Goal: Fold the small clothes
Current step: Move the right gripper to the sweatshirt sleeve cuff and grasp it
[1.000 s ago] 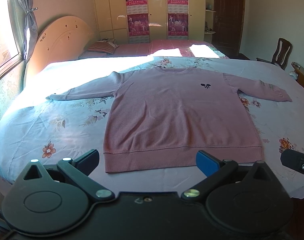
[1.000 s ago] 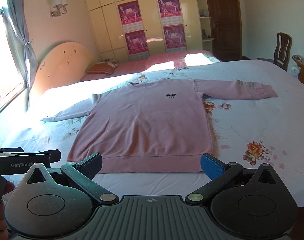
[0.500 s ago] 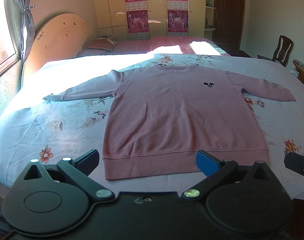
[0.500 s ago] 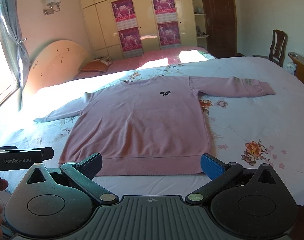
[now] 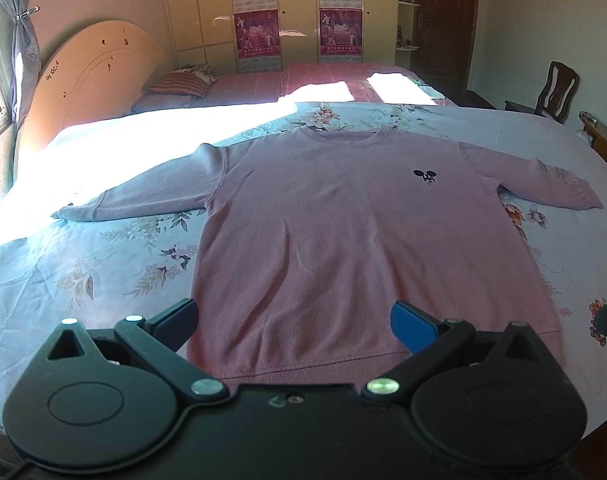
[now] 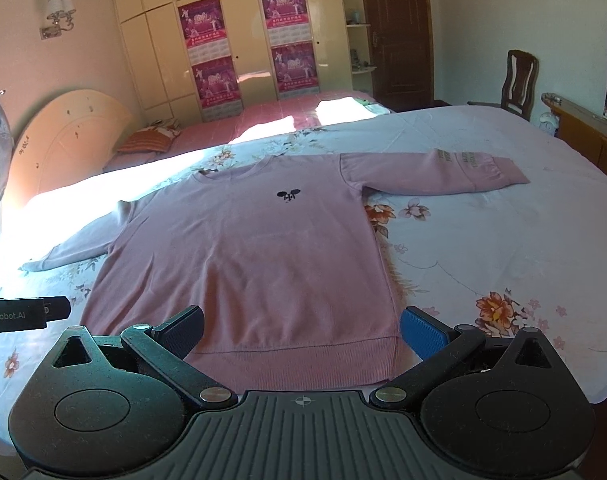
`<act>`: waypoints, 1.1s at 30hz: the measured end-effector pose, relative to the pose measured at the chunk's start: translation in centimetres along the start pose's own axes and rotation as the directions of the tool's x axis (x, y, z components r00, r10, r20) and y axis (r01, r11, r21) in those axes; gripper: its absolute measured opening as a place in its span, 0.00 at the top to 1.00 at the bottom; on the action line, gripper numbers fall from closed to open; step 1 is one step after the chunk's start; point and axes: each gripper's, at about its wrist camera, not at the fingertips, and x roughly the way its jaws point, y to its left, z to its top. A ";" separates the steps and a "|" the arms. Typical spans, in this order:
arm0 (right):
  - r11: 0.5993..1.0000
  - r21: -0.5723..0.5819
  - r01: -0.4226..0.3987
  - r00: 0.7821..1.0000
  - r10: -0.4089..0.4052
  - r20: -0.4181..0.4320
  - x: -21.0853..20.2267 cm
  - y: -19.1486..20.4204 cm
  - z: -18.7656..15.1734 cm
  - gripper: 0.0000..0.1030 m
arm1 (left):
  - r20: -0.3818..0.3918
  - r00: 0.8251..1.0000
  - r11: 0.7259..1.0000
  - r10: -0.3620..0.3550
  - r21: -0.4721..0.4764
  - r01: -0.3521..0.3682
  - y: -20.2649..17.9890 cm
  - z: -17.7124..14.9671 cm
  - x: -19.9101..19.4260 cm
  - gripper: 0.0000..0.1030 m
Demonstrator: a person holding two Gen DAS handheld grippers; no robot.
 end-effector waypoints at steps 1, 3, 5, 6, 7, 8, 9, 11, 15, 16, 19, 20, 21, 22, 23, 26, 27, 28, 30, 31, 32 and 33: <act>1.000 0.008 0.008 1.000 -0.008 0.001 0.6 0.0 0.4 0.00 | -0.001 1.000 1.000 -0.009 0.000 0.009 0.2 0.4 0.6 0.01; 1.000 0.026 0.017 1.000 -0.017 0.002 1.9 0.2 1.2 0.00 | -0.006 0.999 0.999 -0.032 0.000 0.032 0.6 1.6 2.5 0.01; 0.999 0.039 0.024 1.000 -0.024 0.001 3.2 0.4 2.0 0.00 | -0.009 0.999 0.999 -0.045 -0.001 0.045 1.1 2.6 3.9 0.01; 0.999 0.045 0.026 1.000 -0.026 0.000 3.9 0.6 2.5 0.00 | -0.008 0.999 0.999 -0.048 -0.003 0.048 1.4 3.2 4.7 0.01; 0.999 0.046 0.029 1.000 -0.029 0.001 4.5 0.7 2.9 0.00 | -0.009 0.999 0.999 -0.048 -0.005 0.048 1.7 3.6 5.4 0.01; 0.998 0.046 0.035 0.999 -0.035 0.001 5.0 0.9 3.2 0.00 | -0.011 0.999 0.999 -0.045 -0.008 0.045 2.0 4.1 6.1 0.01; 0.998 0.045 0.047 0.999 -0.047 0.001 5.7 1.1 3.7 0.00 | -0.014 0.999 0.999 -0.044 -0.012 0.044 2.3 4.6 6.8 0.01; 0.997 0.047 0.057 0.998 -0.057 0.002 6.7 1.2 4.4 0.00 | -0.017 0.999 0.999 -0.045 -0.021 0.045 2.8 5.5 8.0 0.01; 0.996 0.040 0.082 0.997 -0.082 0.001 9.0 1.2 5.8 0.00 | -0.011 0.999 0.999 -0.047 -0.015 0.046 3.0 6.9 10.2 0.01; 0.995 0.037 0.088 0.996 -0.088 -0.001 9.7 1.0 6.1 0.00 | -0.014 0.999 0.999 -0.045 -0.011 0.045 2.8 7.2 10.8 0.02; 0.994 0.040 0.099 0.995 -0.099 0.000 11.5 0.1 7.1 0.00 | -0.030 0.998 0.999 -0.048 -0.013 0.047 2.3 8.0 12.6 0.02; 0.994 0.046 0.099 0.995 -0.099 0.002 11.9 -0.4 7.4 0.00 | -0.037 0.998 0.999 -0.048 -0.015 0.048 2.0 8.3 13.1 0.02; 0.994 0.058 0.098 0.995 -0.098 0.009 12.5 -1.1 7.9 0.00 | -0.047 0.998 0.999 -0.049 -0.018 0.048 1.7 8.5 13.9 0.02; 0.993 0.068 0.098 0.995 -0.099 0.012 13.0 -1.8 8.2 0.00 | -0.056 0.997 0.999 -0.047 -0.021 0.046 1.4 8.8 14.5 0.04; 0.992 0.076 0.098 0.995 -0.100 0.013 13.6 -2.5 8.6 0.00 | -0.064 0.997 0.999 -0.045 -0.024 0.043 1.0 9.0 15.3 0.05; 0.990 0.095 0.101 0.995 -0.102 0.012 15.8 -5.3 10.1 0.00 | -0.082 0.996 0.999 -0.043 -0.032 0.041 -0.3 9.9 16.9 0.06; 0.990 0.100 0.103 0.995 -0.104 0.008 16.6 -6.3 10.6 0.00 | -0.084 0.996 0.999 -0.040 -0.037 0.037 -0.8 10.1 17.4 0.06; 0.989 0.103 0.105 0.994 -0.105 0.002 17.3 -7.2 11.0 0.00 | -0.083 0.996 0.999 -0.034 -0.042 0.031 -1.3 10.5 17.9 0.06; 0.987 0.105 0.121 0.992 -0.123 0.004 18.7 -9.4 12.2 0.01 | -0.080 0.997 0.999 -0.022 -0.049 0.018 -2.3 11.0 18.9 0.06; 0.985 0.105 0.136 0.991 -0.137 0.006 19.3 -10.5 12.6 0.01 | -0.081 0.997 0.999 -0.017 -0.051 0.013 -2.8 11.2 19.4 0.06; 0.983 0.111 0.147 0.989 -0.148 0.005 20.0 -11.9 13.1 0.01 | -0.084 0.996 0.999 -0.014 -0.051 0.010 -3.2 11.4 19.9 0.06; 0.980 0.120 0.157 0.987 -0.158 0.003 20.7 -13.1 13.5 0.01 | -0.088 0.996 0.999 -0.010 -0.051 0.006 -3.8 11.6 20.5 0.06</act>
